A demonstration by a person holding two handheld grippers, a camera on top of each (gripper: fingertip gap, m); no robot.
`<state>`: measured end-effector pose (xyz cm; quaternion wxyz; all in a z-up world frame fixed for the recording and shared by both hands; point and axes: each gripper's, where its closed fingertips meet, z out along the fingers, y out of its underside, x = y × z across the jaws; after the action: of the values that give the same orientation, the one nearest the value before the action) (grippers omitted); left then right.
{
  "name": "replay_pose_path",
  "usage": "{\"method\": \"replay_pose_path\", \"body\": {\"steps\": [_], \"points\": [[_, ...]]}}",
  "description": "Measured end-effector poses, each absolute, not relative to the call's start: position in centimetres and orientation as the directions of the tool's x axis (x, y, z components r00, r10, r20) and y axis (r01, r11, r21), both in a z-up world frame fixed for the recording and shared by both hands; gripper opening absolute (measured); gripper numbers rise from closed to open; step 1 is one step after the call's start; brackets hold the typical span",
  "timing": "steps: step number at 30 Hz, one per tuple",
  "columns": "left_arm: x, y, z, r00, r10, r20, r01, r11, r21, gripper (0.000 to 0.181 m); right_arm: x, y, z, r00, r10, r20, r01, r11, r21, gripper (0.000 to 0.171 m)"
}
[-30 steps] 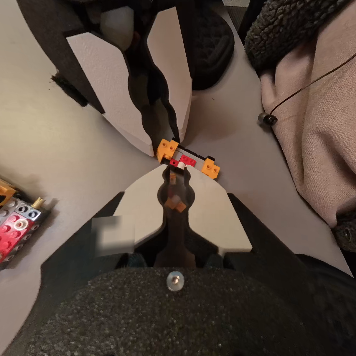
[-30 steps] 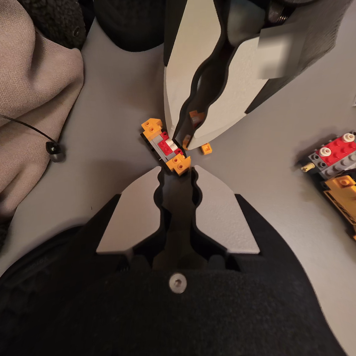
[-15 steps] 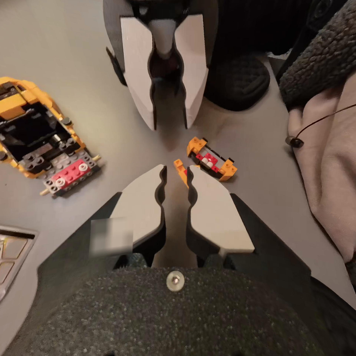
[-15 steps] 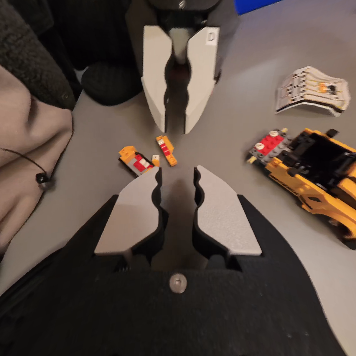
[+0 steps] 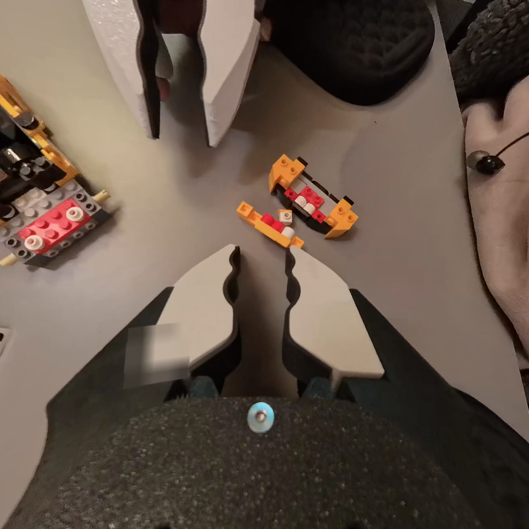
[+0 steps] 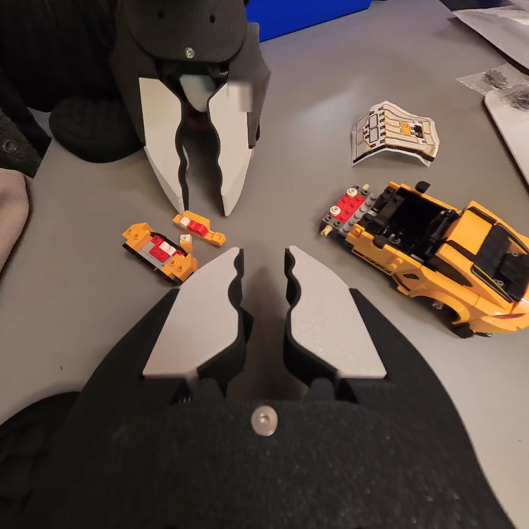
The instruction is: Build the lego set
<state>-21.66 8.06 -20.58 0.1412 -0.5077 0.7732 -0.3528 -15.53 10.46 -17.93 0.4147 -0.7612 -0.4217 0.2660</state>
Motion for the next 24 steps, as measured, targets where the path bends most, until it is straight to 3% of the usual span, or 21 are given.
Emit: {"method": "replay_pose_path", "body": {"steps": [7,13,20,24], "points": [[-21.3,8.1,-20.9,-0.447,-0.892,0.070,-0.680,0.288,-0.674,0.026,-15.4,10.6,-18.0,0.515,0.855,-0.062,0.416,-0.313,-0.854,0.025],[-21.3,8.5,-21.0,-0.447,-0.894,0.036,-0.675,0.311,-0.668,0.000,-15.3,10.8,-18.0,0.522,0.851,-0.065,0.412,-0.318,-0.854,0.024],[-20.8,10.3,-20.8,-0.379,-0.925,0.005,-0.667,0.270,-0.694,0.000,-15.2,10.9,-17.9,0.526,0.848,-0.061,0.408,-0.315,-0.857,0.023],[-20.3,10.5,-19.5,-0.366,-0.930,0.030,-0.614,0.218,-0.759,0.014,-15.2,11.0,-17.8,0.530,0.846,-0.061,0.403,-0.314,-0.859,0.022]]}}
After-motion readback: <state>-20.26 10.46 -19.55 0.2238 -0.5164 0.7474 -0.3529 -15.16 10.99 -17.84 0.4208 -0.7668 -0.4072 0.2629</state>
